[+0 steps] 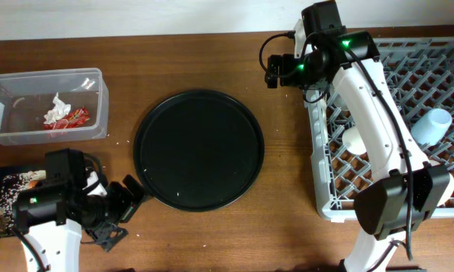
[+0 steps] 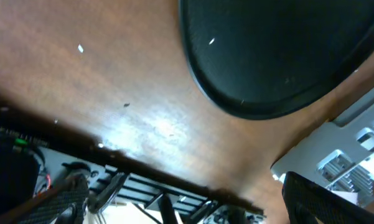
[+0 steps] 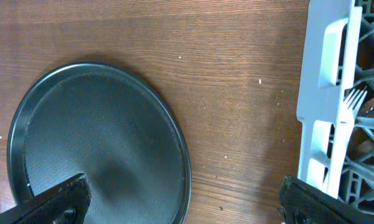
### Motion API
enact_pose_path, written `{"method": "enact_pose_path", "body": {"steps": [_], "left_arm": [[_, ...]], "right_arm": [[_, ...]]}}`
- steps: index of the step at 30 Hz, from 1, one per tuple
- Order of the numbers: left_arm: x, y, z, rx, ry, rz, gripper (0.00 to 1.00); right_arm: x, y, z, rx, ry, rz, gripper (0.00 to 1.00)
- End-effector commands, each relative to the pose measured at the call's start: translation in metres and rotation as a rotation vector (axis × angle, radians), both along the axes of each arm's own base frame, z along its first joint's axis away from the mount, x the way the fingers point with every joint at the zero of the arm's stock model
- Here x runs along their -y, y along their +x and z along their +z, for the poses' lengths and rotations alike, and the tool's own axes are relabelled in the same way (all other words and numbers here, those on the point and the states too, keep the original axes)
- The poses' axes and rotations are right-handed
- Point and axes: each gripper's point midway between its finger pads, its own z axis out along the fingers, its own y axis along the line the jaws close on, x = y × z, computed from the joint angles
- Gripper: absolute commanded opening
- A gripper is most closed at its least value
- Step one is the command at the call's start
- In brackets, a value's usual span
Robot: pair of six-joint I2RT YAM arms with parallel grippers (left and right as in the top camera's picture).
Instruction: Sort waste into correct bins and load items into the dishwasher rack
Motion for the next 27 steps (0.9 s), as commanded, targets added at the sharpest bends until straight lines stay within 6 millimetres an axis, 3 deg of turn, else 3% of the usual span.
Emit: {"method": "enact_pose_path", "body": {"steps": [1, 3, 4, 6, 7, 9, 13, 16, 19, 23, 27], "left_arm": [[-0.001, -0.002, 0.004, 0.028, 0.017, -0.022, 0.99], [-0.020, -0.002, 0.003, 0.091, 0.166, -0.069, 0.99], [-0.015, 0.015, 0.006, 0.302, 0.276, -0.317, 0.99], [0.016, 0.049, 0.019, 0.706, 0.392, -0.627, 0.99], [0.036, 0.056, 0.019, 0.902, 0.417, -0.773, 0.99], [0.046, 0.053, 0.014, 1.061, 0.444, -0.841, 0.99], [0.046, 0.056, 0.005, 1.339, 0.595, -0.838, 0.99], [0.038, 0.071, 0.013, 1.575, 0.756, -0.719, 0.99], [0.018, 0.076, 0.021, 1.625, 0.900, -0.585, 0.99], [-0.009, 0.080, -0.001, 1.470, 0.966, -0.531, 0.99], [-0.010, 0.080, -0.002, 1.468, 0.967, -0.531, 0.99]], "right_arm": [[0.001, 0.001, 0.013, 0.030, 0.011, -0.009, 0.99], [0.001, 0.001, 0.013, 0.030, 0.011, -0.009, 0.99], [0.001, 0.001, 0.013, 0.030, 0.011, -0.009, 0.99], [0.001, 0.001, 0.013, 0.030, 0.012, -0.009, 0.99], [0.001, 0.001, 0.013, 0.030, 0.012, -0.009, 0.99], [0.001, 0.001, 0.013, 0.030, 0.012, -0.009, 0.99], [0.001, 0.001, 0.013, 0.030, 0.012, -0.009, 0.99], [0.001, 0.001, 0.013, 0.030, 0.012, -0.009, 0.99], [0.001, 0.001, 0.013, 0.030, 0.011, -0.009, 0.99], [0.001, 0.001, 0.013, 0.030, 0.012, -0.009, 0.99], [0.001, 0.001, 0.013, 0.030, 0.012, -0.009, 0.99]]}}
